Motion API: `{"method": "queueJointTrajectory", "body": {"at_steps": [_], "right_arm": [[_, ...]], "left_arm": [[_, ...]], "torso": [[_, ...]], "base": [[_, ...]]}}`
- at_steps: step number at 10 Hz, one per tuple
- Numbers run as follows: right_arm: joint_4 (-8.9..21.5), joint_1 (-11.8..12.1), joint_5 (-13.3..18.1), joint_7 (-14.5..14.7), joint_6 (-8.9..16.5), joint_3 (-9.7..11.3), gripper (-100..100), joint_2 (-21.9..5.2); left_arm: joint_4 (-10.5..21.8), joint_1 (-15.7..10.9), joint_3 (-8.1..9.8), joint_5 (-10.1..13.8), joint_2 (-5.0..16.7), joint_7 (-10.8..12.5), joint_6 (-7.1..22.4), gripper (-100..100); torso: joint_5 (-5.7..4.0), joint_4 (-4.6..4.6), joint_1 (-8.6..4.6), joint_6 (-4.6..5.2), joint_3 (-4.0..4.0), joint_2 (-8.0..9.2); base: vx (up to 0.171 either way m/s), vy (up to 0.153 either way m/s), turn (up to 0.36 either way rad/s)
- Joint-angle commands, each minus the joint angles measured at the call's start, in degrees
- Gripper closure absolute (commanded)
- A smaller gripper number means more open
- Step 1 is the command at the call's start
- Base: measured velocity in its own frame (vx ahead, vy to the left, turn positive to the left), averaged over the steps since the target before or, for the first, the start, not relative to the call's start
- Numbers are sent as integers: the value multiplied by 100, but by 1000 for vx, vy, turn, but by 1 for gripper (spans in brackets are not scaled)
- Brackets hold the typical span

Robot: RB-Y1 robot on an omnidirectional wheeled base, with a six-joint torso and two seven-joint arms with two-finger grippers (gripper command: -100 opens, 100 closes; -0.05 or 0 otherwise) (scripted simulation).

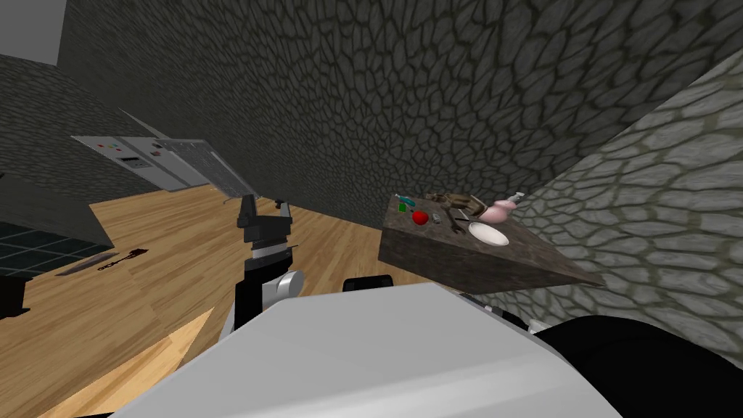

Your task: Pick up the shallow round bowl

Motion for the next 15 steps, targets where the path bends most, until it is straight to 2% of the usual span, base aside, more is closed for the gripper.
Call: {"method": "queueJointTrajectory", "body": {"at_steps": [1,2,3,5,6,7,8,9,10,11,12,13,14,15], "right_arm": [[286,68,114,13,57,86,-100,-286],[310,68,114,13,57,86,-100,-355],[458,63,219,38,60,178,-100,-589],[623,63,219,38,60,178,-100,-625],[803,54,318,60,65,265,-100,-894],[929,54,318,60,65,265,-100,-894],[1081,39,411,78,75,348,-100,-1157],[1226,39,411,78,75,348,-100,-1157],[1477,19,496,91,87,428,-100,-1387],[1512,19,496,91,87,428,-100,-1412],[1716,-5,575,99,101,506,-100,-1654],[1670,-5,575,99,101,506,-100,-1654],[1785,-5,575,99,101,506,-100,-1654],[1949,-33,646,103,116,580,-100,-1880]], "left_arm": [[0,0,0,0,0,0,0,0],[0,-1,0,0,0,0,0,0],[0,0,0,0,0,0,0,0],[0,0,0,0,0,0,0,0],[0,0,0,0,0,0,0,0],[0,-1,0,0,0,0,0,0],[0,0,0,0,0,0,0,0],[0,0,0,0,0,0,0,0],[0,0,0,0,0,0,0,0],[0,0,0,0,0,0,0,0],[0,0,0,0,0,0,0,0],[0,0,0,0,0,0,0,0],[0,0,1,0,0,0,0,0],[0,0,1,0,0,0,0,0]], "torso": [[0,0,0,0,0,0],[-1,0,0,-4,0,-1],[1,0,-1,-1,0,0],[-2,0,-3,1,-1,-1],[-3,1,-6,2,2,3],[-1,0,-5,-5,-1,-2],[-2,0,-6,0,-1,-2],[-2,0,-7,-4,-2,-4],[-2,0,-8,1,-1,-3],[-2,-1,-8,-2,-3,-5],[-3,-1,-9,-1,-3,-5],[-2,-1,-9,-6,-4,-8],[-4,-1,-11,1,-3,-5],[-5,1,-10,3,0,0]], "base": [[19,27,138],[17,21,87],[18,27,222],[15,12,8],[23,16,153],[23,7,99],[24,10,177],[25,2,74],[35,2,132],[27,-4,71],[27,-3,156],[26,-9,82],[15,-6,-22],[26,-2,123]]}}
